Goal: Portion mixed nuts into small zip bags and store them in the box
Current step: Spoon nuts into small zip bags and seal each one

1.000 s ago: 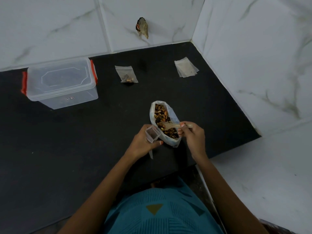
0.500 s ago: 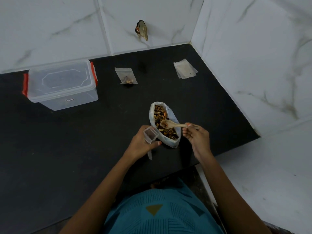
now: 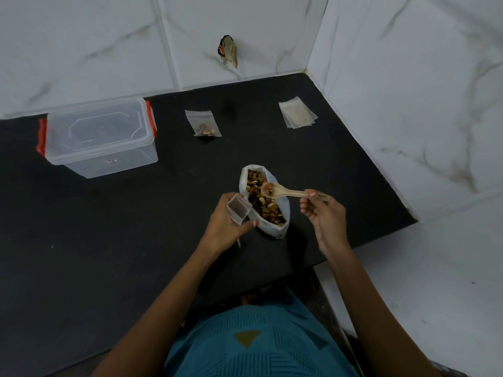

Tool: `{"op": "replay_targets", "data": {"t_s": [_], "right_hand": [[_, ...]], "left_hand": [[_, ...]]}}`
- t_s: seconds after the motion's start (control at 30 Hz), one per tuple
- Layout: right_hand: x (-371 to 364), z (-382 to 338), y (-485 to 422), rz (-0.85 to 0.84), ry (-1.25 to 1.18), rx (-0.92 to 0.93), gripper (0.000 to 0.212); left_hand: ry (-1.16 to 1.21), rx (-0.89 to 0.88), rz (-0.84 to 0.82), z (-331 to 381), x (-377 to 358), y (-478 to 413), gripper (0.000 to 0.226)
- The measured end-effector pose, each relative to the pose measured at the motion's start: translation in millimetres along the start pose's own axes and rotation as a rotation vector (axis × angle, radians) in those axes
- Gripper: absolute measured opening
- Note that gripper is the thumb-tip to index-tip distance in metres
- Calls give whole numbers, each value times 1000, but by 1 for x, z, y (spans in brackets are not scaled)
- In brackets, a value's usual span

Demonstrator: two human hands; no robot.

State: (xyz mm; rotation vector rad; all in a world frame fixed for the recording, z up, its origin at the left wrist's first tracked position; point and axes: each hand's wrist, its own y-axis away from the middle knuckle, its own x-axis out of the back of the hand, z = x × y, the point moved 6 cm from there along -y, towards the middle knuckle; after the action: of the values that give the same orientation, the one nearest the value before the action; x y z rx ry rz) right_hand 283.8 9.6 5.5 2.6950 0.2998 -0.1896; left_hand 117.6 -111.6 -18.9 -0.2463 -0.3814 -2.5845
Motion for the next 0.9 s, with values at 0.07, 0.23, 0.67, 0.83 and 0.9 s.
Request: {"op": "replay_targets", "data": {"t_s": [0.07,0.23,0.67,0.83,0.9], "right_hand": [[-3,-11,5,-25,-11,25,13],[-17,-37,23,-130,-14,114,13],[-56,-65,77,-383,630,951,19],[-59,-66,82,-384,688,1127,21],[-58,-67,83,-385,688,1149,20]], "left_hand": [[27,-32,20,5,-1,-1,55],[52,-85,53,15,-3,-7,56],[183,-220,89,43,-7,-9,56],[174,-232,99,41,-4,-9,56],[166,-228,104,41,-4,-9,56]]}}
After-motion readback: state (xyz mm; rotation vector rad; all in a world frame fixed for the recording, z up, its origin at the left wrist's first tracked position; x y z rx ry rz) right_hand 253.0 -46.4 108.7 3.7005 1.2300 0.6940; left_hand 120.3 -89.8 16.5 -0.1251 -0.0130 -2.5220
